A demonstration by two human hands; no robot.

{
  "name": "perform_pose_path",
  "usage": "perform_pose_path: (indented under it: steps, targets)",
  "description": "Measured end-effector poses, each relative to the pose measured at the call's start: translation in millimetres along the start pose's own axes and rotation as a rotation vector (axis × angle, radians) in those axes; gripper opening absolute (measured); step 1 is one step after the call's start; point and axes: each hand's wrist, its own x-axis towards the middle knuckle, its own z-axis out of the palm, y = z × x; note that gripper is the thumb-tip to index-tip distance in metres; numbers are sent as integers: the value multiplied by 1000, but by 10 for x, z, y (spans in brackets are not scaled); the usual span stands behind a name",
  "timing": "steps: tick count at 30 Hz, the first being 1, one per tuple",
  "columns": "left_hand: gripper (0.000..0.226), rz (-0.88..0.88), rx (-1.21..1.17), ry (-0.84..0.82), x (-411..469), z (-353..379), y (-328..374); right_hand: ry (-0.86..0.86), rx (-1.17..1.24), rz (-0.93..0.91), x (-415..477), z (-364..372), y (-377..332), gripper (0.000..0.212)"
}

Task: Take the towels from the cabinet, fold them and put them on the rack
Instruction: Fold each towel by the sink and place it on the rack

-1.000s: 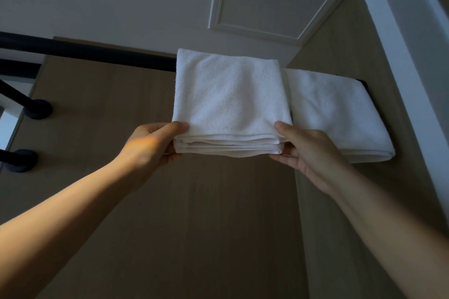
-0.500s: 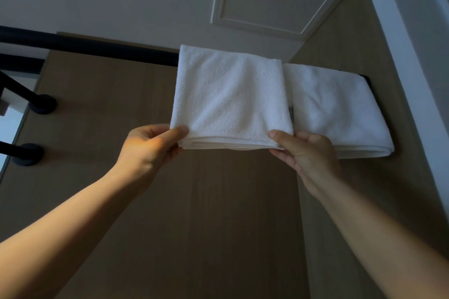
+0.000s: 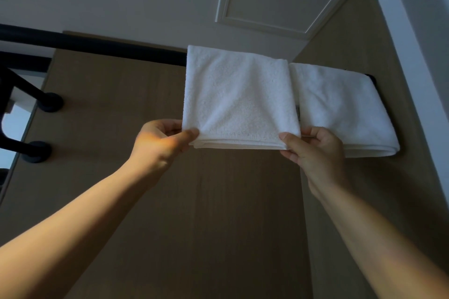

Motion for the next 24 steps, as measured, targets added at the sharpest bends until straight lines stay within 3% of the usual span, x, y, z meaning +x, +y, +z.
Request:
perform_pose_path:
  steps: [7, 11, 13, 17, 24]
  targets:
    - [11, 3, 79, 31, 26, 134, 23, 63, -15, -16, 52, -80, -2, 34]
    - [14, -18, 124, 31, -4, 67, 47, 65, -102, -31, 16, -25, 30, 22]
    - [20, -11, 249, -10, -57, 8, 77, 37, -302, -44, -5, -43, 19, 14]
    - [46, 145, 853, -211, -351, -99, 89, -99, -1044, -220, -267, -256, -21, 17]
    - [41, 111, 1055, -529, -1114, -308, -257, -552, -1358, -85, -1173, -377, 107, 21]
